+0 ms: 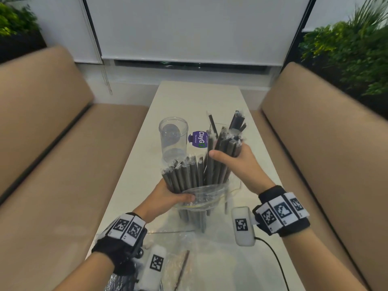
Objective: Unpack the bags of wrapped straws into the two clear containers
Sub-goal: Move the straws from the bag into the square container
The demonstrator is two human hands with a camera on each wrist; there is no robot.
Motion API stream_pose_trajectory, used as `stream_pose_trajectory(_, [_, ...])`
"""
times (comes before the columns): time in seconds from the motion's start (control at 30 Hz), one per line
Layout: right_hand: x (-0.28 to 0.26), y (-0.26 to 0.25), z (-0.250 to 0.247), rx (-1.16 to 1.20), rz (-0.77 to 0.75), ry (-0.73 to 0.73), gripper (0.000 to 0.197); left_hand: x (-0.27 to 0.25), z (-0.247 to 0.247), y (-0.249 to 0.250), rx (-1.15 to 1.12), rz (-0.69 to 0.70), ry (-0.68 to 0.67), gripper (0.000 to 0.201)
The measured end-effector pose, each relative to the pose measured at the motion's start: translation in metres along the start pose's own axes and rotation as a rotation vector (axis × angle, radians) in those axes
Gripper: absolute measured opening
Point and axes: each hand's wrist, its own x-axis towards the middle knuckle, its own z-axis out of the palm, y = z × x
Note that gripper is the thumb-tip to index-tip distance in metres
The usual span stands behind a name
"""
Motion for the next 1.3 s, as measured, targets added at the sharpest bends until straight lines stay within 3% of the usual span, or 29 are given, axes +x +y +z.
stream_pose_trajectory(0.2, [0.002,-0.008,-0.010,0.042,0.024,0.010,0.032,0.005,0.002,-0.001,0.018,0.009,-0.006,0.050])
stream_pose_trajectory(0.4, [0.001,-0.003,-0.010,0.017,0.046,-0.003,0.039,0.008,0.002,-0.001,0.036,0.012,-0.017,0.049])
stream_pose_trajectory(0.67, [0.012,-0.020,-0.016,0.021,0.005,0.085,0.012,0.014,-0.004,0.006,0.046,0.034,0.020,0.038])
stream_pose_trajectory(0.87, [0.029,-0.060,-0.025,-0.014,-0.105,0.137,0.013,0.028,-0.005,0.018,0.088,0.095,0.026,0.043])
stream_pose_trajectory(1.0, [0.048,-0.106,-0.043,0.004,-0.174,0.155,0.011,0.039,-0.007,0.020,0.125,0.059,0.028,0.046])
stream_pose_trajectory(1.17, [0.078,-0.159,-0.076,0.202,-0.291,0.229,0.013,0.040,-0.010,0.018,0.115,0.051,0.038,0.044])
stream_pose_trajectory(1.3, [0.112,-0.146,-0.077,0.146,-0.307,0.330,0.012,0.032,-0.011,0.009,0.119,0.040,0.033,0.042])
